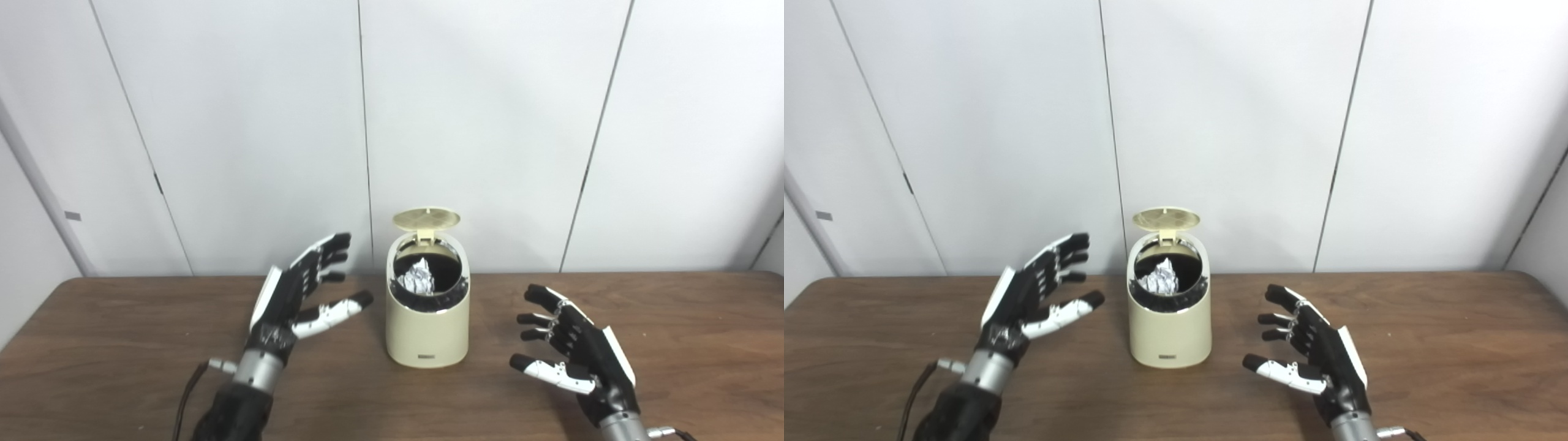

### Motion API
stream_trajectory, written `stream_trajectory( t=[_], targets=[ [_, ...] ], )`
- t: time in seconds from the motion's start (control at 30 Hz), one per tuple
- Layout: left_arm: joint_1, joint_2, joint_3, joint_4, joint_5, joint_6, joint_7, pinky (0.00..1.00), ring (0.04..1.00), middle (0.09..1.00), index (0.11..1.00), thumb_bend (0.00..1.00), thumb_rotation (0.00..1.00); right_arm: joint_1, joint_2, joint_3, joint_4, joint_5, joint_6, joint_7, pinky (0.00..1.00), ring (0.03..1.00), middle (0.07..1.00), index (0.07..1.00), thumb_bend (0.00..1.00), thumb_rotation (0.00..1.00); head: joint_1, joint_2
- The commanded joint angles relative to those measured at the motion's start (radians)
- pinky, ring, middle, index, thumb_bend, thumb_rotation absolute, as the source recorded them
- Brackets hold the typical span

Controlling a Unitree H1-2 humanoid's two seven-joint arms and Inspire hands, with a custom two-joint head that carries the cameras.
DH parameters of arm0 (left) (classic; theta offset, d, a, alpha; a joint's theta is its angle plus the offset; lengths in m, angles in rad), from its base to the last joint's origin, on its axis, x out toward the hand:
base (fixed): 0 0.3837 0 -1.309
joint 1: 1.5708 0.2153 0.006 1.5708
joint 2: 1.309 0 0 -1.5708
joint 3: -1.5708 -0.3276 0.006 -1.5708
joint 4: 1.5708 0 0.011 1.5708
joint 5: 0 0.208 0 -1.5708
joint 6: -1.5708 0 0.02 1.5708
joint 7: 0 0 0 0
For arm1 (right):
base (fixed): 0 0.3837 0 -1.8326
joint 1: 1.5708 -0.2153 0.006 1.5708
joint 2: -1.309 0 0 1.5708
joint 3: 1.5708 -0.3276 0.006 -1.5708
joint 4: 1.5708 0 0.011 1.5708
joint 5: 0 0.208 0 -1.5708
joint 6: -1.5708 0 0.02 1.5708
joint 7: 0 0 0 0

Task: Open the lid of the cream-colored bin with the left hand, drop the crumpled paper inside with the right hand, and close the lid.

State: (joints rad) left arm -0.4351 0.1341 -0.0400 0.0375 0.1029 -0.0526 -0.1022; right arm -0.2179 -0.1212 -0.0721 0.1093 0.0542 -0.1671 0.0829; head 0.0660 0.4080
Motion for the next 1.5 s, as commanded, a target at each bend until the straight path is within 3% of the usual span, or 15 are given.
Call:
stream_trajectory(
  t=[0.0,0.13,0.3,0.53,0.73,1.1,1.47],
  targets=[
    [-0.080,0.021,-0.003,-0.007,0.007,-0.005,-0.009,0.72,0.861,0.872,0.877,0.88,0.32,-0.029,0.001,0.001,-0.028,-0.014,-0.038,-0.014,0.59,0.693,0.820,0.787,0.82,0.20,0.000,0.000],
    [-0.135,0.041,-0.012,0.011,0.009,0.011,-0.035,0.71,0.885,0.896,0.889,0.88,0.31,-0.031,0.012,0.002,-0.032,-0.004,-0.031,-0.016,0.59,0.697,0.821,0.782,0.82,0.19,-0.007,-0.005],
    [-0.193,0.062,-0.029,0.022,0.012,0.051,-0.073,0.81,0.938,0.933,0.911,0.89,0.28,-0.030,0.021,0.008,-0.047,-0.022,-0.017,-0.024,0.59,0.690,0.827,0.786,0.82,0.19,-0.020,-0.007],
    [-0.245,0.069,-0.054,0.070,0.026,0.038,-0.095,0.88,0.972,0.966,0.912,0.91,0.30,-0.030,0.030,0.016,-0.057,-0.023,-0.010,-0.029,0.56,0.683,0.829,0.783,0.81,0.17,-0.030,-0.010],
    [-0.255,0.067,-0.083,0.085,0.072,0.028,-0.089,0.86,0.962,0.956,0.904,0.93,0.35,-0.029,0.035,0.020,-0.070,-0.042,-0.006,-0.040,0.56,0.671,0.822,0.779,0.80,0.17,-0.034,-0.009],
    [-0.282,0.071,-0.110,0.100,0.118,-0.003,-0.096,0.98,0.998,0.962,0.912,0.91,0.36,-0.031,0.038,0.026,-0.072,-0.057,0.003,-0.052,0.56,0.663,0.822,0.779,0.79,0.18,-0.041,-0.008],
    [-0.289,0.087,-0.118,0.097,0.113,-0.025,-0.134,0.99,0.988,0.922,0.880,0.91,0.37,-0.037,0.048,0.037,-0.082,-0.095,0.026,-0.067,0.54,0.659,0.818,0.771,0.79,0.20,-0.061,-0.005]
  ],
)
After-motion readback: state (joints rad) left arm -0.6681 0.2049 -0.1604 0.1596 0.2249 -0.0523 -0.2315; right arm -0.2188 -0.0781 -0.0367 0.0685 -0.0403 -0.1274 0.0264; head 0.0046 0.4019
